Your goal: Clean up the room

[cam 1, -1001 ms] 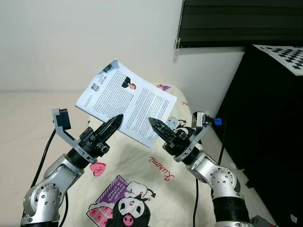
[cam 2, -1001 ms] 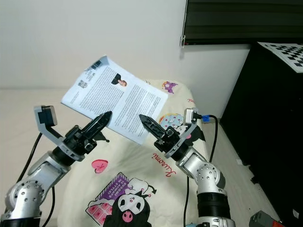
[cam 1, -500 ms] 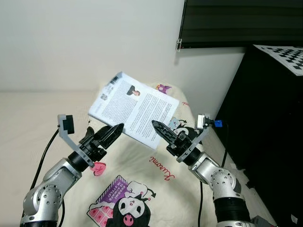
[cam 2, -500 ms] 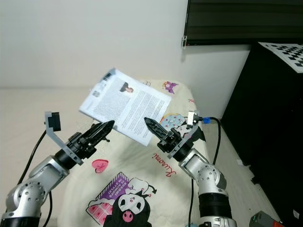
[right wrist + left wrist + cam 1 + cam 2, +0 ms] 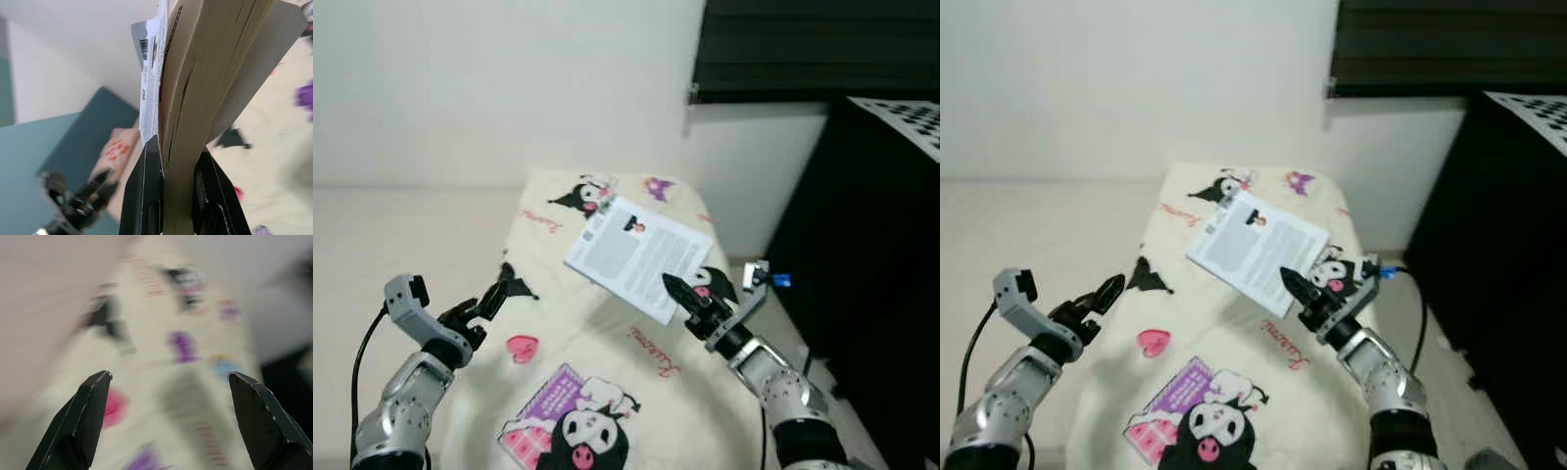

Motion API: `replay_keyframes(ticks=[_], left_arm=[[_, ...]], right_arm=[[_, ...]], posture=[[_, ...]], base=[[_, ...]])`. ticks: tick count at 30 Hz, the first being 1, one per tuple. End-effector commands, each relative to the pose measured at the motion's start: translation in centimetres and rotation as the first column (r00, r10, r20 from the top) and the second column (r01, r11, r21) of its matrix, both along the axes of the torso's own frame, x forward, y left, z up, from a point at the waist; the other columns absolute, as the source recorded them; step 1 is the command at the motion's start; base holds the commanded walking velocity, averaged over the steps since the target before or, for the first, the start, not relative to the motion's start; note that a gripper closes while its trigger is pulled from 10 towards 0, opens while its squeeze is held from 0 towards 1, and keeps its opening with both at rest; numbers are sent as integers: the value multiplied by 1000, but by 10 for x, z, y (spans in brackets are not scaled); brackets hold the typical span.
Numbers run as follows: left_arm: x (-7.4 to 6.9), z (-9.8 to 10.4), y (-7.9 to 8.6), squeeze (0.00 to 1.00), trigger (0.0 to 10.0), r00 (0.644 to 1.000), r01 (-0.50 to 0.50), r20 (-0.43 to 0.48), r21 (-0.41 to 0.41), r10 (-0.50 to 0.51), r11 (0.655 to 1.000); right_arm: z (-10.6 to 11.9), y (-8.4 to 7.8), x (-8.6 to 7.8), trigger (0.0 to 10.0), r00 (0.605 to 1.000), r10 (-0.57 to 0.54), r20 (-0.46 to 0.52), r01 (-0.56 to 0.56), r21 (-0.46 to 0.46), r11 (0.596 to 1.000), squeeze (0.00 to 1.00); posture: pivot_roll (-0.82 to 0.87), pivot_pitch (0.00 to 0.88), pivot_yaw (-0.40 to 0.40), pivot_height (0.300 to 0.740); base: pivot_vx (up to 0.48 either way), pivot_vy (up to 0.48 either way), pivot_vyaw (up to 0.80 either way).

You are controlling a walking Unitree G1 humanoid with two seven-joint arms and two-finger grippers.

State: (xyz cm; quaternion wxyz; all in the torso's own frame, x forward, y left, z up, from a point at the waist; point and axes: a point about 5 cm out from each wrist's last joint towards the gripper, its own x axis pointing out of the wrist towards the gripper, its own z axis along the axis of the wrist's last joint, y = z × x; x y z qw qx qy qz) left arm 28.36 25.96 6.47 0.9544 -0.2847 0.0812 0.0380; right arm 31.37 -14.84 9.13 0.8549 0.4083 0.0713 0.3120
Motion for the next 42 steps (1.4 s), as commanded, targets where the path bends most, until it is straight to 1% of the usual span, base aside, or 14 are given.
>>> replay_keyframes(ticks=[1, 2, 4, 6, 8, 9, 10, 12, 13, 20, 24, 29, 35, 42], left_arm=[[-8, -17, 5, 0, 10000, 995, -48, -87, 44, 51, 998], [-16, -35, 9, 0, 10000, 980, -73, -180, 99, 90, 992], [-16, -35, 9, 0, 10000, 980, -73, -180, 99, 90, 992], [-19, -40, 9, 0, 10000, 974, -79, -206, 107, 99, 991], [-24, -50, 13, 0, 10000, 959, -99, -253, 132, 130, 986], [-24, -50, 13, 0, 10000, 959, -99, -253, 132, 130, 986], [-27, -55, 14, 0, 10000, 950, -112, -274, 139, 147, 984], [-27, -55, 14, 0, 10000, 950, -112, -274, 139, 147, 984], [-30, -60, 14, 0, 10000, 943, -119, -293, 142, 156, 983], [-39, -80, 5, 0, 10000, 921, -128, -348, 150, 174, 980], [-41, -83, 4, 0, 10000, 917, -138, -355, 145, 182, 980], [-46, -88, 7, 0, 10000, 905, -150, -376, 154, 198, 977], [-46, -88, 7, 0, 10000, 906, -144, -375, 167, 198, 975], [-45, -90, 4, 0, 10000, 906, -130, -378, 176, 189, 976]], right_arm=[[2, 5, -1, 0, 999, 24, 37, -23, -23, 999, 0], [-7, 7, -3, 0, 1000, 24, 13, -23, -64, 998, 0], [-7, 7, -3, 0, 1000, 24, 13, -23, -64, 998, 0], [-9, 7, -3, 0, 1000, 25, 8, -24, -71, 997, 0], [-13, 6, -2, 0, 1000, 25, 5, -24, -82, 996, 0], [-13, 6, -2, 0, 1000, 25, 5, -24, -82, 996, 0], [-14, 6, -2, 0, 1000, 25, 5, -24, -95, 995, 0], [-14, 6, -2, 0, 1000, 25, 5, -24, -95, 995, 0], [-16, 5, -1, 0, 1000, 24, 3, -23, -102, 995, 0], [-33, -4, -7, 0, 999, -2, -47, -5, -146, 989, 0], [-35, -5, -8, 0, 999, -2, -52, -6, -152, 988, 0], [-39, -1, -10, 0, 998, 26, -48, -33, -165, 986, 0], [-45, 3, -12, 0, 997, 41, -59, -52, -198, 979, 0], [-54, 0, -16, 0, 996, 33, -83, -52, -232, 971, 0]], posture=[[-23, 0, -37, 740], [-24, 0, -35, 740], [-24, 0, -35, 740], [-22, 0, -35, 740], [-24, 0, -35, 740], [-24, 0, -35, 740], [-23, 0, -36, 740], [-23, 0, -36, 740], [-23, 0, -36, 740], [-25, 0, -45, 740], [-25, 0, -48, 740], [-21, 0, -43, 740], [-20, 0, -37, 740], [-21, 0, -33, 740]], base=[[0, 0, 763], [0, 0, 763], [0, 0, 763], [0, 0, 763], [0, 0, 763], [0, 0, 763], [0, 0, 756], [0, 0, 756], [0, 0, 763], [0, 0, 760], [0, 0, 759], [0, 0, 761], [0, 0, 763], [0, 0, 760]])
